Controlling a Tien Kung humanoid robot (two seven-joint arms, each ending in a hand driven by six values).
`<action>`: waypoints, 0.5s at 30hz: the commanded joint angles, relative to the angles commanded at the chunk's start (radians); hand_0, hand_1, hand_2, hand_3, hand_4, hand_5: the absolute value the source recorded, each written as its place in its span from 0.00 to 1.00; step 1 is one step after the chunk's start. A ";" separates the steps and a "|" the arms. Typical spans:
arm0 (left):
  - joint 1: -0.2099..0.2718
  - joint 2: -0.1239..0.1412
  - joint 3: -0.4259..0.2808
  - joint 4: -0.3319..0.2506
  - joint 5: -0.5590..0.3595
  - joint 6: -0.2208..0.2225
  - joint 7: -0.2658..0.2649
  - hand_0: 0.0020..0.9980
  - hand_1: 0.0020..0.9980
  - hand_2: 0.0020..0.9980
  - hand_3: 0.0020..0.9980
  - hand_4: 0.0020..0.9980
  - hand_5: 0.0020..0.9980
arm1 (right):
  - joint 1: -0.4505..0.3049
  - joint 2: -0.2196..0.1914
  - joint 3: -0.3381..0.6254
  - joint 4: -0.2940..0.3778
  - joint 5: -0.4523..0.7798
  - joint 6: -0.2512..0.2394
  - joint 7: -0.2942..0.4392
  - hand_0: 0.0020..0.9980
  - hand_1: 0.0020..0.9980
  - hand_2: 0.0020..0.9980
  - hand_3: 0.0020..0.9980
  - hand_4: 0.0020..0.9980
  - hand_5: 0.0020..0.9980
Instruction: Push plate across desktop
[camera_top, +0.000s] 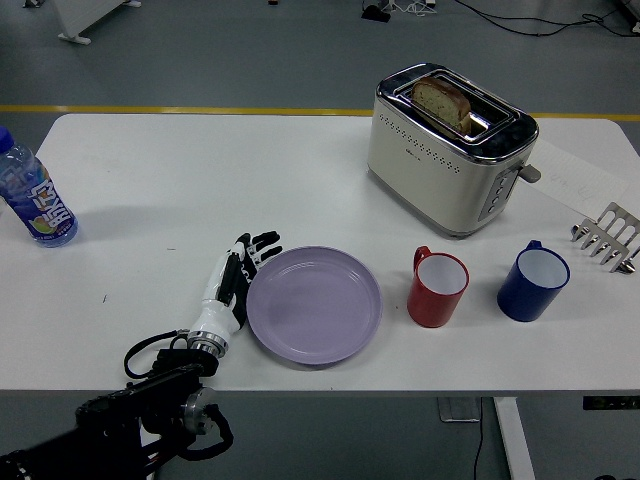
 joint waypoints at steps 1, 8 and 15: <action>-0.003 -0.001 0.004 0.000 -0.001 0.000 0.000 0.72 0.75 0.78 0.65 0.36 1.00 | 0.000 0.000 0.000 0.000 0.000 0.000 0.000 0.57 0.53 0.61 0.60 0.08 0.56; -0.018 -0.012 0.024 0.003 -0.008 0.000 0.000 0.72 0.75 0.78 0.64 0.36 1.00 | 0.000 0.000 0.000 0.000 -0.001 0.001 0.001 0.57 0.53 0.61 0.60 0.09 0.56; -0.027 -0.018 0.044 0.005 -0.014 0.000 0.000 0.72 0.75 0.78 0.64 0.36 1.00 | 0.000 0.000 -0.001 0.000 0.000 0.001 0.000 0.57 0.53 0.61 0.60 0.09 0.56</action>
